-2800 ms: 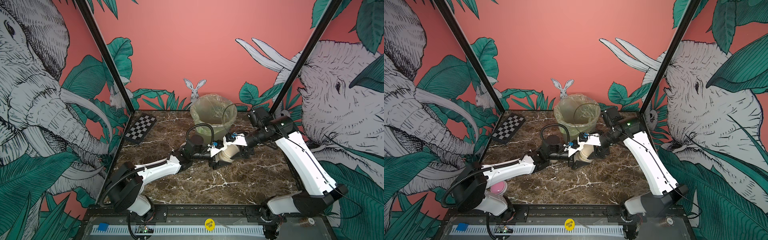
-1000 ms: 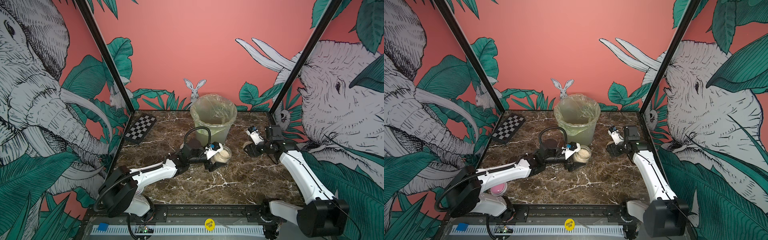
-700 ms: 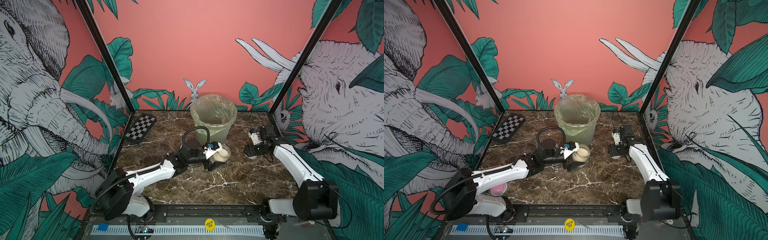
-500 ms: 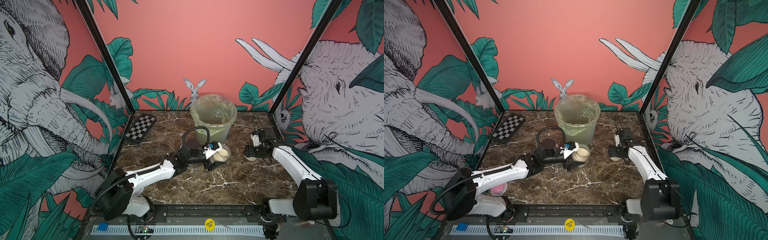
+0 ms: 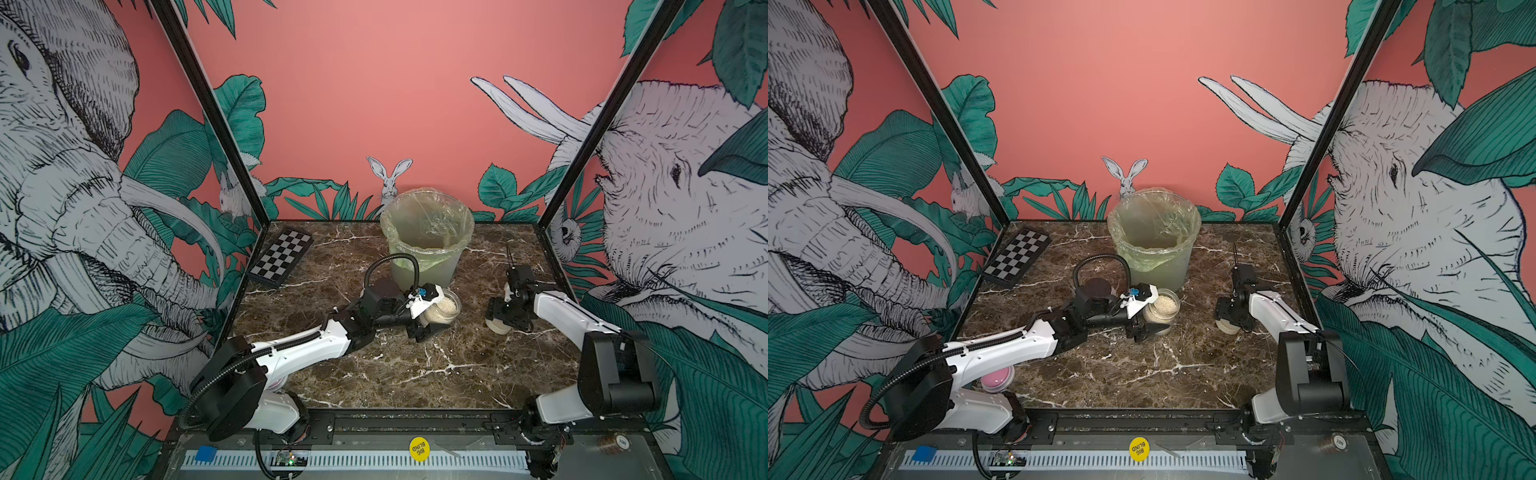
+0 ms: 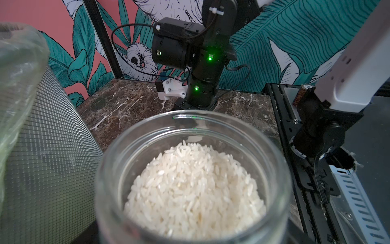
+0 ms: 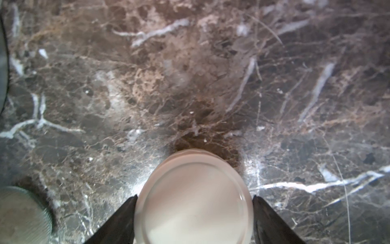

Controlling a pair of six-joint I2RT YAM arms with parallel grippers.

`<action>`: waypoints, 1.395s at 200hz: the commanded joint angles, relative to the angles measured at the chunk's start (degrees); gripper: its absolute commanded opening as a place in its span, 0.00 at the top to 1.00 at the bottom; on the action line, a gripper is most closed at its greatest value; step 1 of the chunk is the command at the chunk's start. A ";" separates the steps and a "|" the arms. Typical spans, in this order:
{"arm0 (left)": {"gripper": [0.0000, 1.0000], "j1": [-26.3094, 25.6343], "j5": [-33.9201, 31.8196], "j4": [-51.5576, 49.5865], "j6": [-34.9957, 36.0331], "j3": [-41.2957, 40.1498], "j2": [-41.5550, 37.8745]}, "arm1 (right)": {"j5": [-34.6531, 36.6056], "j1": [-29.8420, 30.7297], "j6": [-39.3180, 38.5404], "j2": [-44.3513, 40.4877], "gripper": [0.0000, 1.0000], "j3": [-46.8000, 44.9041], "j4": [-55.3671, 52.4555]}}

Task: Empty moldy rice from jars
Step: Place the lid at the center of the board.

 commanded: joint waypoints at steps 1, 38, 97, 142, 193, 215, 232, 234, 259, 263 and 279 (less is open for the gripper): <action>1.00 -0.23 -0.16 4.88 -0.39 0.24 -2.75 | 3.40 -0.10 2.48 -0.09 0.51 -0.41 1.61; 1.00 -0.25 -0.29 4.53 -0.67 0.66 -2.66 | 5.04 -0.11 2.95 0.81 0.47 -0.54 1.75; 1.00 -0.22 0.39 3.32 -0.07 1.58 -2.08 | 4.94 -0.02 2.30 2.28 0.38 -0.23 1.74; 1.00 -0.22 1.11 3.45 -0.19 1.77 -1.96 | 4.40 -0.01 1.98 2.58 0.33 -0.78 2.68; 1.00 -0.22 0.63 2.94 0.27 1.03 -3.15 | 3.34 -0.01 2.46 3.91 0.14 -1.07 3.46; 1.00 -0.23 0.67 2.33 0.72 0.80 -3.80 | 2.89 0.07 2.94 3.36 0.06 -1.70 4.13; 1.00 -0.22 0.47 2.27 0.80 0.63 -4.07 | 3.21 -0.01 2.83 2.90 0.02 -1.84 3.71; 1.00 -0.22 0.45 2.27 0.78 0.56 -4.10 | 3.27 0.03 2.82 2.80 0.02 -1.78 3.60; 1.00 -0.23 0.08 2.23 0.49 0.44 -4.24 | 4.08 0.24 2.75 0.37 0.02 -1.69 1.79; 1.00 -0.24 -0.08 2.34 0.52 0.38 -4.29 | 4.30 0.25 2.76 -0.31 0.02 -1.65 1.38; 1.00 -0.22 -0.55 2.52 0.45 0.37 -4.38 | 4.60 0.31 2.41 -3.47 0.02 -1.04 -0.58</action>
